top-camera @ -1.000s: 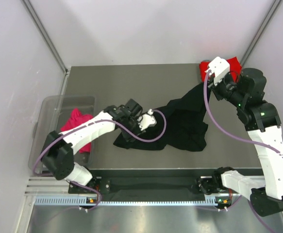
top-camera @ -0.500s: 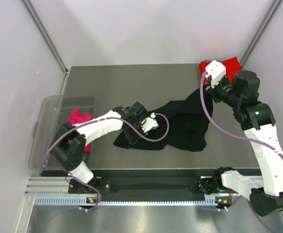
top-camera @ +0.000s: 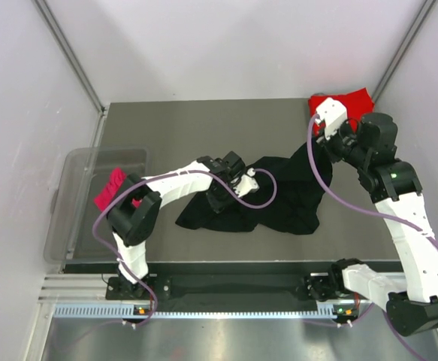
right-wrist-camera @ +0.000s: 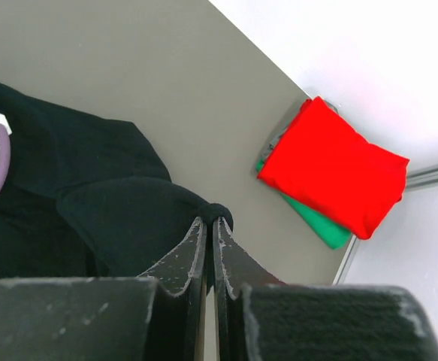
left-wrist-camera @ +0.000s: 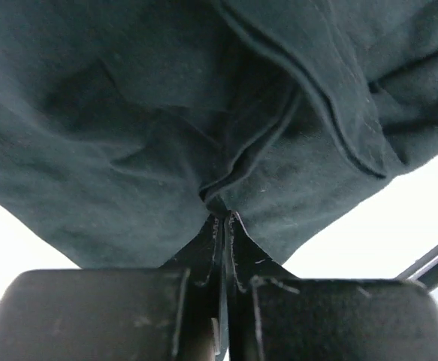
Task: Fold and stack the t-shirts
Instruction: Flatten the tshirt out
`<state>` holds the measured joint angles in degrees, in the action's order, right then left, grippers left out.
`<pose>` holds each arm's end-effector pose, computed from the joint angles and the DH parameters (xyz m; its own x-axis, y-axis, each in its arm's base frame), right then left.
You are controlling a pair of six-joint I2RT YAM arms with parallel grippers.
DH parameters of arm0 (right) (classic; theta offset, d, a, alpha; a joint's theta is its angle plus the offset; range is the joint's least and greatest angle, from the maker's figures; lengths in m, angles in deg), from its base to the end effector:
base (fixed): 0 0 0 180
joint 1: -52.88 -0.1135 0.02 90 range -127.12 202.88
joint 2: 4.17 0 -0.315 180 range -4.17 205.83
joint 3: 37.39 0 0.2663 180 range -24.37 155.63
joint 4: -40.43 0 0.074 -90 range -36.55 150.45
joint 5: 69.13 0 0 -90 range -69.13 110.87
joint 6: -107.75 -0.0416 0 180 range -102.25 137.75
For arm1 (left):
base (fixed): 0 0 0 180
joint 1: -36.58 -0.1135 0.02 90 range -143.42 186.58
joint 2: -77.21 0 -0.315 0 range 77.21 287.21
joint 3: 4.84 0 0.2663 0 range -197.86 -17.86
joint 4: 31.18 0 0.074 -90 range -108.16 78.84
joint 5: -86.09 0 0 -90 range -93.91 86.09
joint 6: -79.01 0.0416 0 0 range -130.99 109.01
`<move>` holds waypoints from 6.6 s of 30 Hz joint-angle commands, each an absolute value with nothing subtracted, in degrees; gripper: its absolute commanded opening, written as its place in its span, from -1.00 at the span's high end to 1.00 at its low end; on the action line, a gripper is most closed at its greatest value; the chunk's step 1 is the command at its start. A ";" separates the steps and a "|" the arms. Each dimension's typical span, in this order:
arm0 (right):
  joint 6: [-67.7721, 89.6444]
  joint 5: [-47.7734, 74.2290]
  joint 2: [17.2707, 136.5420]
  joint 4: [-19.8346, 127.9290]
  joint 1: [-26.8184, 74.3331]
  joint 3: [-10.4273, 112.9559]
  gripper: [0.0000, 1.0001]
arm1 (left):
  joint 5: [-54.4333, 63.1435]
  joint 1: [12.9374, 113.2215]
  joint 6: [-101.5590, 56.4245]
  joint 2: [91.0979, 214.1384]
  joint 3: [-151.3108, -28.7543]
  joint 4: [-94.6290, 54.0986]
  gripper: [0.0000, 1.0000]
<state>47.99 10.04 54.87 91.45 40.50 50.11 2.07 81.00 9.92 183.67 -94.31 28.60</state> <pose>0.1919 0.0501 0.4665 -0.1323 -0.5355 -0.8341 -0.5171 0.7552 -0.4028 0.2758 -0.2763 0.2255 -0.3950 0.8840 -0.2500 0.9143 0.4048 -0.0131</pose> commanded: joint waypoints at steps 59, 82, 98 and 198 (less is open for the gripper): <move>37.88 13.22 62.18 77.45 48.66 52.01 1.00 | 1.62 64.62 6.15 194.37 -122.54 37.38 -0.30; 38.23 12.61 60.08 79.29 48.58 54.19 1.00 | 4.82 61.72 5.62 193.06 -132.90 46.17 1.00; 41.39 20.52 49.37 82.98 48.75 68.79 1.00 | -8.31 61.72 17.14 150.55 -120.27 31.41 1.00; 47.55 17.27 49.96 84.92 48.58 28.71 1.00 | -3.47 92.39 10.11 159.74 -62.25 31.23 -0.04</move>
<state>48.01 17.75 49.54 87.25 48.17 25.52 -2.96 91.76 11.12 159.10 -62.55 32.73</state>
